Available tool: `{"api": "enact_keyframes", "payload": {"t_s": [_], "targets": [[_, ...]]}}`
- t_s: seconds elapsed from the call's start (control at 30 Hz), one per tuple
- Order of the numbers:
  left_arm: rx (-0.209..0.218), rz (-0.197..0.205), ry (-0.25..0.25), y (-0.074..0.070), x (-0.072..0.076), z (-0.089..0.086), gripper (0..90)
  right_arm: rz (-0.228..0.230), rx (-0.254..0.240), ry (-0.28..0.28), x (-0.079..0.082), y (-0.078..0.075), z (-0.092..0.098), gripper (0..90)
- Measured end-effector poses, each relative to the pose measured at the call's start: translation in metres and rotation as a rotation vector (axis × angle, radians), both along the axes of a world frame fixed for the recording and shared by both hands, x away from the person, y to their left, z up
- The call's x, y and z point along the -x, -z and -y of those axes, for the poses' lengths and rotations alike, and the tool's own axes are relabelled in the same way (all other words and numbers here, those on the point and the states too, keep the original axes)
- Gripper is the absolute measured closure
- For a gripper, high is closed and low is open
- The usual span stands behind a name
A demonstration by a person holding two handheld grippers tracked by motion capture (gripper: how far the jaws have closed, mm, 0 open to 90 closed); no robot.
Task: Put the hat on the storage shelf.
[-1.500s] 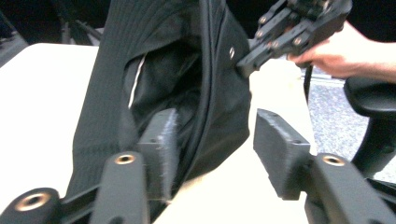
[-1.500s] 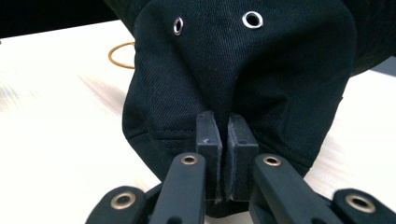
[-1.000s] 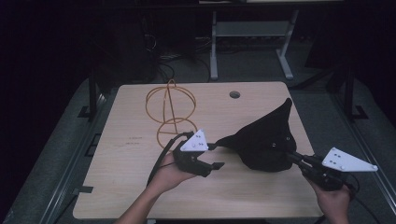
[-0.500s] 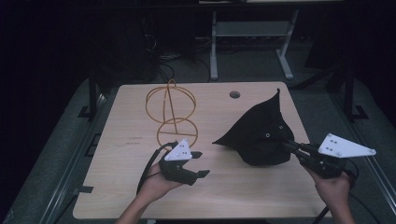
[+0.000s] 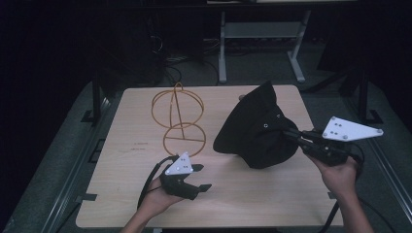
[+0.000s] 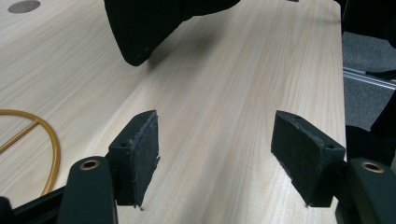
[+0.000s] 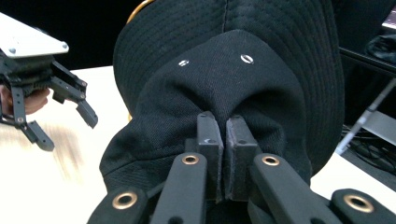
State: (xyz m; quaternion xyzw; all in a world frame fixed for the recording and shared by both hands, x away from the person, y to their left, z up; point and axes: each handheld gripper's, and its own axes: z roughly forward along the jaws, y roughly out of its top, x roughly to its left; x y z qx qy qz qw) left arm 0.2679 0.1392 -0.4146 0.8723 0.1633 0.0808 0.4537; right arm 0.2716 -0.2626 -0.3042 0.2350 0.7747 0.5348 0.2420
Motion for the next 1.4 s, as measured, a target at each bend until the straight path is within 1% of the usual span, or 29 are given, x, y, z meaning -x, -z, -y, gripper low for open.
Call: {"api": "enact_keyframes", "payload": {"t_s": [0.03,0.07,0.1,0.13,0.17,0.2,0.33,0.43,0.47,0.53,0.6,0.63,0.7,0.73,0.8,0.9,0.93,0.97,1.0,1.07,1.13,1.17,1.37,1.4], "targets": [[0.002,-0.004,0.000,0.003,0.001,0.000,30.6,0.004,-0.001,-0.003,-0.003,-0.004,-0.003,86.3],[0.002,-0.004,0.000,0.003,0.001,0.000,30.0,0.004,-0.001,-0.003,-0.003,-0.004,-0.003,86.3],[-0.003,0.003,0.003,0.004,0.001,0.000,30.0,0.002,-0.001,-0.008,-0.005,-0.005,-0.005,86.3],[-0.003,0.000,0.001,0.006,0.001,0.000,28.8,0.004,-0.003,-0.019,-0.008,-0.009,-0.007,86.3],[-0.003,0.000,0.001,0.006,0.001,0.000,28.7,0.004,-0.003,-0.019,-0.008,-0.009,-0.007,86.3],[0.002,-0.007,-0.001,0.006,0.002,0.000,28.7,0.001,-0.003,-0.021,-0.009,-0.011,-0.009,86.3],[0.009,0.009,0.001,0.007,0.003,0.000,27.7,-0.005,-0.025,-0.042,-0.017,-0.021,-0.013,86.3],[0.015,0.009,0.003,0.007,0.004,-0.001,27.6,-0.004,-0.033,-0.053,-0.021,-0.028,-0.018,86.3],[0.018,0.009,0.005,0.008,0.004,-0.001,27.5,0.000,-0.029,-0.062,-0.023,-0.033,-0.021,86.3],[0.016,0.015,0.010,0.009,0.005,-0.001,27.4,0.008,-0.027,-0.062,-0.025,-0.035,-0.023,86.3],[0.018,0.020,0.011,0.010,0.006,0.000,27.2,0.007,-0.037,-0.073,-0.027,-0.041,-0.027,86.3],[0.013,0.024,0.015,0.009,0.006,0.000,27.0,0.012,-0.034,-0.075,-0.028,-0.043,-0.028,86.3],[0.024,0.026,0.015,0.010,0.007,0.001,27.0,0.016,-0.038,-0.083,-0.031,-0.049,-0.032,86.3],[0.028,0.029,0.018,0.010,0.007,0.001,26.9,0.018,-0.044,-0.091,-0.036,-0.055,-0.037,86.3],[0.026,0.028,0.020,0.010,0.007,0.001,26.8,0.013,-0.048,-0.095,-0.038,-0.057,-0.039,86.3],[0.018,0.035,0.016,0.012,0.007,0.001,25.2,0.015,-0.055,-0.112,-0.046,-0.066,-0.046,86.3],[0.019,0.029,0.016,0.013,0.007,0.001,23.3,0.019,-0.054,-0.125,-0.052,-0.072,-0.053,86.3],[0.018,0.027,0.019,0.013,0.006,0.002,23.3,0.019,-0.054,-0.125,-0.052,-0.072,-0.053,86.3],[0.022,0.021,0.019,0.014,0.007,0.003,23.0,0.025,-0.048,-0.134,-0.056,-0.077,-0.059,86.3],[0.024,0.019,0.020,0.015,0.007,0.004,22.7,0.025,-0.048,-0.137,-0.058,-0.079,-0.062,86.3],[0.016,0.020,0.028,0.015,0.007,0.004,21.5,0.026,-0.047,-0.147,-0.064,-0.084,-0.071,86.3],[0.020,0.021,0.027,0.016,0.007,0.005,21.5,0.026,-0.047,-0.147,-0.064,-0.084,-0.071,86.3],[0.023,0.010,0.033,0.018,0.009,0.008,19.7,0.028,-0.045,-0.162,-0.072,-0.093,-0.087,86.3],[0.017,0.017,0.033,0.018,0.008,0.008,19.7,0.027,-0.044,-0.171,-0.074,-0.096,-0.092,86.3]]}}
